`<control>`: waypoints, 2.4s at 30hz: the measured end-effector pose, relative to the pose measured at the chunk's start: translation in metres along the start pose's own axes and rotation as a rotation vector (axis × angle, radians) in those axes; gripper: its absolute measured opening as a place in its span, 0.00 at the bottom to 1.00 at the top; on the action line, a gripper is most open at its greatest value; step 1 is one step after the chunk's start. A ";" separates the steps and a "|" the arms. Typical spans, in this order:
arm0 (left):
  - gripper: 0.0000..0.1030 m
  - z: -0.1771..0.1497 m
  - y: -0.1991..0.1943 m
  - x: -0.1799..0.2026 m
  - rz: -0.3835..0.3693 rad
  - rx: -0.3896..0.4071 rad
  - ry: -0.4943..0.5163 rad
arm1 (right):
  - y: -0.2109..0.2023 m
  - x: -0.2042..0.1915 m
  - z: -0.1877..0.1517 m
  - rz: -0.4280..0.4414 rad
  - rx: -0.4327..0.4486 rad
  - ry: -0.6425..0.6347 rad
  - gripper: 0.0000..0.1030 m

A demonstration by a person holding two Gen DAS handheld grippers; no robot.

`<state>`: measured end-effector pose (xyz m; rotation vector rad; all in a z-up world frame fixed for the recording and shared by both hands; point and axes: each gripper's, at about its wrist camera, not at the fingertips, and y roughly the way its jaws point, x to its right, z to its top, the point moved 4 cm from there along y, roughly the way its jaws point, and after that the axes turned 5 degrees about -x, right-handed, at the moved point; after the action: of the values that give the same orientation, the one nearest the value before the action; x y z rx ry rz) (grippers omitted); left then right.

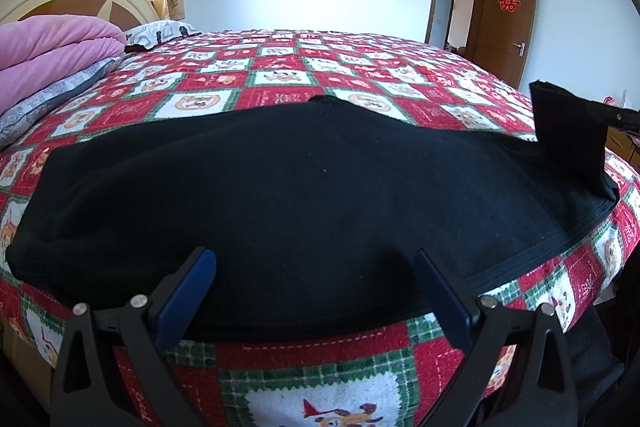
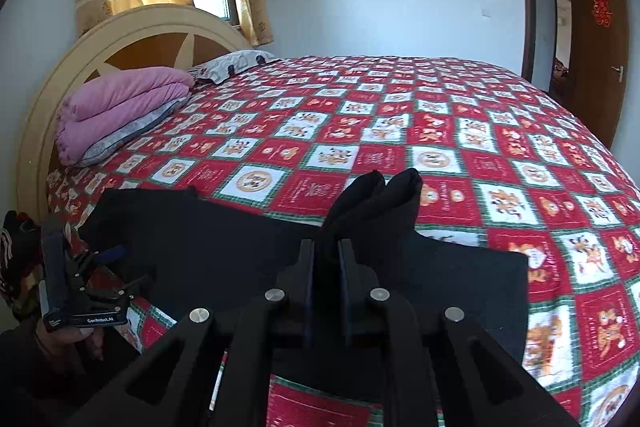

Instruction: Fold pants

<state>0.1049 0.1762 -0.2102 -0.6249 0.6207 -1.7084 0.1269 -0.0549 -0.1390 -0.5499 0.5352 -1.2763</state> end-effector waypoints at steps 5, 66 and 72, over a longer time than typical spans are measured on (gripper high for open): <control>0.98 0.000 0.000 0.000 0.000 0.000 0.000 | 0.017 -0.028 -0.006 0.012 -0.025 -0.053 0.11; 0.48 0.067 0.055 0.139 -0.365 -0.185 0.148 | 0.033 0.122 -0.030 -0.087 -0.059 0.274 0.33; 0.11 0.068 0.042 0.130 -0.391 -0.175 0.077 | 0.025 0.117 -0.031 -0.102 -0.042 0.242 0.33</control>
<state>0.1551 0.0358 -0.1797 -0.8500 0.7437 -2.0632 0.1495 -0.1668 -0.1870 -0.4644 0.7444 -1.4413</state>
